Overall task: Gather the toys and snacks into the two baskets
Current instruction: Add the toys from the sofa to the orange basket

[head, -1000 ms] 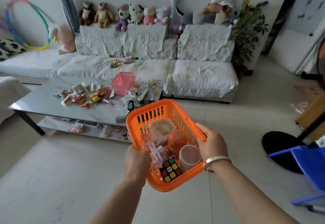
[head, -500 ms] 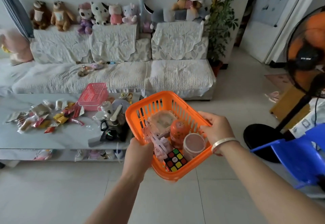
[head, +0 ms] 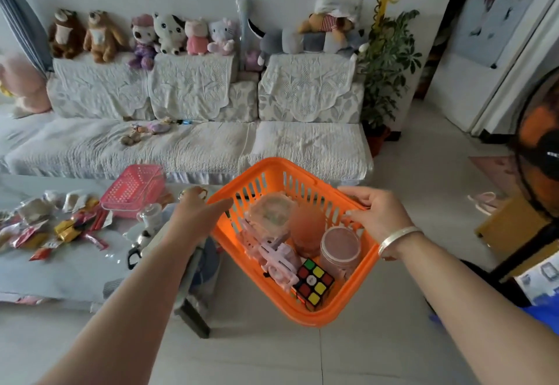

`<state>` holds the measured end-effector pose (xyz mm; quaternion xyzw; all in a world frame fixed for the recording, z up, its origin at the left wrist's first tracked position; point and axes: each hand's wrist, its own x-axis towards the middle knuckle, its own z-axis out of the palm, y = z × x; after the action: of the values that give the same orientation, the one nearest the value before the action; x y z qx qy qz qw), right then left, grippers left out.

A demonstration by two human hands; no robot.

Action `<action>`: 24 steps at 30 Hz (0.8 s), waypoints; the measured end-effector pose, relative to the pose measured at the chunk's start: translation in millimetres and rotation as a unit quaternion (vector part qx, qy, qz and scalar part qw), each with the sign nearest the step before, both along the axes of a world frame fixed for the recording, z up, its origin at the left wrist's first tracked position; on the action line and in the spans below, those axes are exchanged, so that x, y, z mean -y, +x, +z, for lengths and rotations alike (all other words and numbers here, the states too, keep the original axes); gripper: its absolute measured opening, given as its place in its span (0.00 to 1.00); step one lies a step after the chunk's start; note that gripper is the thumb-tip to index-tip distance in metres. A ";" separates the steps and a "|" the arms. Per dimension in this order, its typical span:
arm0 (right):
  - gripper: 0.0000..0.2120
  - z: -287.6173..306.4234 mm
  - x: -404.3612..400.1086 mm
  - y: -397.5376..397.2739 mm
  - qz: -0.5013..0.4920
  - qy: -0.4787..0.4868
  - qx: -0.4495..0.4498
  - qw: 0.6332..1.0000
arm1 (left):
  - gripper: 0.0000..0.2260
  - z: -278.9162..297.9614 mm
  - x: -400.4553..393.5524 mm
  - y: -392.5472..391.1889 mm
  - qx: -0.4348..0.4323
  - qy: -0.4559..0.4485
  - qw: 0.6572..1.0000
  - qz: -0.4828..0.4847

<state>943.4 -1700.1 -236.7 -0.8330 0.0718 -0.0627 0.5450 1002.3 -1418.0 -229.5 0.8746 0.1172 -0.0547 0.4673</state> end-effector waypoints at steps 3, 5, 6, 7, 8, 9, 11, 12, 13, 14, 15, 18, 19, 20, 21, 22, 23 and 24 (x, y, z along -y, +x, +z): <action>0.25 9.2 34.1 40.1 0.032 0.000 -0.002 0.999 | 0.25 11.5 28.8 46.8 -0.011 0.052 0.998 -0.045; 0.22 11.7 52.6 66.5 0.043 -0.016 -0.002 0.999 | 0.20 15.4 46.9 74.1 -0.016 0.070 0.995 -0.075; 0.21 11.5 59.6 78.0 0.045 -0.023 -0.001 0.999 | 0.18 15.6 53.4 86.2 -0.017 0.074 0.994 -0.083; 0.21 12.2 69.0 94.4 0.045 -0.025 -0.004 0.999 | 0.16 16.2 63.1 104.6 -0.019 0.077 0.993 -0.091; 0.21 11.8 73.3 103.1 0.051 -0.022 -0.007 0.998 | 0.14 16.1 67.1 114.4 -0.026 0.081 0.991 -0.101; 0.21 13.1 81.0 119.2 0.054 -0.015 -0.011 0.998 | 0.12 15.4 75.4 134.5 -0.035 0.086 0.989 -0.116; 0.22 15.4 91.7 145.9 0.065 -0.006 -0.016 0.998 | 0.09 12.9 85.8 167.2 -0.045 0.092 0.985 -0.141; 0.22 16.4 96.2 159.0 0.070 -0.006 -0.015 0.997 | 0.08 11.2 90.0 182.6 -0.049 0.084 0.983 -0.152; 0.23 16.3 100.9 175.4 0.067 -0.008 -0.018 0.998 | 0.07 8.3 94.6 202.9 -0.054 0.074 0.982 -0.168; 0.23 18.3 106.4 193.8 0.066 -0.009 -0.015 0.998 | 0.06 8.2 99.8 223.6 -0.059 0.058 0.980 -0.181; 0.23 19.9 110.1 207.0 0.066 -0.014 -0.017 0.998 | 0.06 5.8 102.7 238.8 -0.063 0.046 0.978 -0.192; 0.24 27.4 120.6 248.5 0.066 -0.019 -0.015 0.998 | 0.05 4.6 110.9 285.6 -0.079 0.023 0.972 -0.222; 0.24 29.3 123.8 261.6 0.064 -0.023 -0.016 0.998 | 0.05 3.9 112.6 299.8 -0.084 0.015 0.970 -0.226; 0.24 29.9 128.4 277.8 0.060 -0.022 -0.019 0.998 | 0.06 3.5 116.0 316.2 -0.091 0.003 0.970 -0.226; 0.24 31.5 131.9 290.6 0.058 -0.027 -0.022 0.998 | 0.06 3.7 118.7 328.3 -0.094 -0.009 0.970 -0.223; 0.24 32.3 134.6 301.4 0.059 -0.034 -0.024 0.997 | 0.06 4.5 121.9 337.1 -0.094 -0.020 0.971 -0.219; 0.23 32.2 137.9 311.2 0.059 -0.041 -0.025 0.997 | 0.06 3.7 124.5 345.0 -0.093 -0.027 0.972 -0.213; 0.23 31.8 143.7 330.0 0.062 -0.041 -0.026 0.997 | 0.05 3.3 128.8 360.0 -0.091 -0.031 0.973 -0.209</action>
<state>1273.4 -1843.8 -204.8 -0.8587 0.0313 -0.0097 0.5114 1362.3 -1546.8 -226.2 0.8563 -0.0275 -0.2341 0.4596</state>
